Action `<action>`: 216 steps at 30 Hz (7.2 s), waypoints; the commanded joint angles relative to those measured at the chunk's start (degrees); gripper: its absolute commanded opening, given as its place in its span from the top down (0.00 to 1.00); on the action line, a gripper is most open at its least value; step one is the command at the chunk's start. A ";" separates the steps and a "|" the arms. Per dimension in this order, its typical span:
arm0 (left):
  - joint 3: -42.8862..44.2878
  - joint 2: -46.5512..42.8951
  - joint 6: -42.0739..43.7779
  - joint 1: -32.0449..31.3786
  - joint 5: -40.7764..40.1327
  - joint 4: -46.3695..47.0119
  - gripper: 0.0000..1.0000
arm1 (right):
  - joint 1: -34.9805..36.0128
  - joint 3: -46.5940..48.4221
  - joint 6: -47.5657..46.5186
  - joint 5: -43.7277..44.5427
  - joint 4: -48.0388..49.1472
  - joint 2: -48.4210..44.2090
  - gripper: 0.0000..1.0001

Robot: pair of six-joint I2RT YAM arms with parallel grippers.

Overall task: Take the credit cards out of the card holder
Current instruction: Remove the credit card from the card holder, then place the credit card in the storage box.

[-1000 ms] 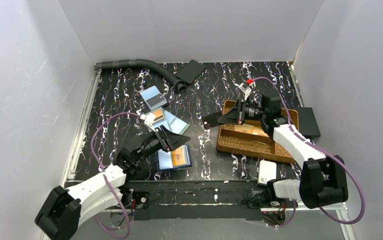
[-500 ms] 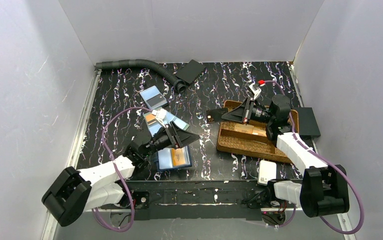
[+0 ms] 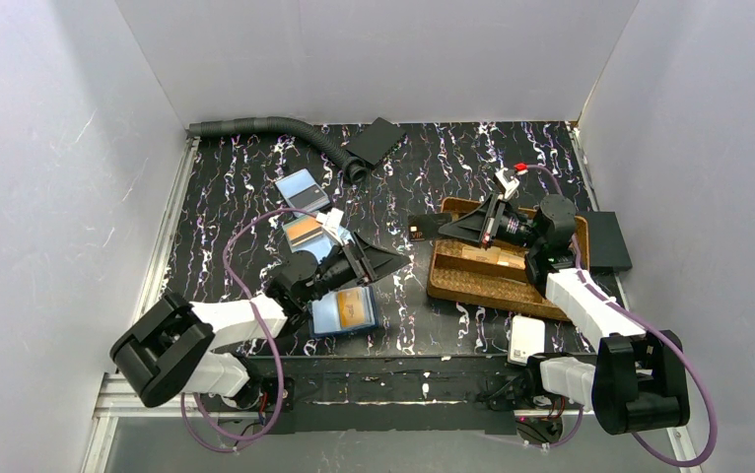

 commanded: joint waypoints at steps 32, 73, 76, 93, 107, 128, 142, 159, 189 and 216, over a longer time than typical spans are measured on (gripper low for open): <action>2.68 2.95 13.91 3.28 11.21 -5.73 1.00 | -0.02 18.73 -71.44 0.03 -57.03 -0.47 0.02; 8.82 -6.16 25.45 1.72 20.36 -22.10 1.00 | 18.56 30.07 -99.05 -7.47 -82.18 12.61 0.77; 8.47 -6.35 24.66 1.86 17.84 -22.74 0.97 | 18.49 30.98 -100.22 -6.20 -82.89 12.04 0.99; 1.44 -36.53 21.98 13.26 9.42 -52.39 0.02 | -9.36 52.03 -126.79 26.46 -98.67 17.95 0.99; -0.26 -45.06 18.45 13.60 4.44 -63.28 0.02 | -12.29 73.16 -145.70 29.28 -111.54 45.71 0.99; -2.23 -50.43 16.42 13.60 3.13 -67.38 0.02 | -12.01 72.84 -144.12 27.81 -112.00 56.15 0.99; -2.43 -52.24 15.67 13.56 2.59 -68.85 0.02 | -11.24 72.28 -143.12 28.44 -111.03 57.41 0.98; -2.82 -53.69 15.40 13.57 2.20 -69.82 0.02 | -10.01 72.80 -141.97 29.85 -109.95 58.22 0.97; -3.22 -55.53 14.97 13.60 1.84 -71.16 0.02 | -9.42 73.59 -141.47 30.75 -109.53 58.74 0.94; -2.44 -57.72 15.38 13.60 1.35 -73.30 0.02 | -9.45 73.40 -133.45 32.88 -102.69 54.39 0.73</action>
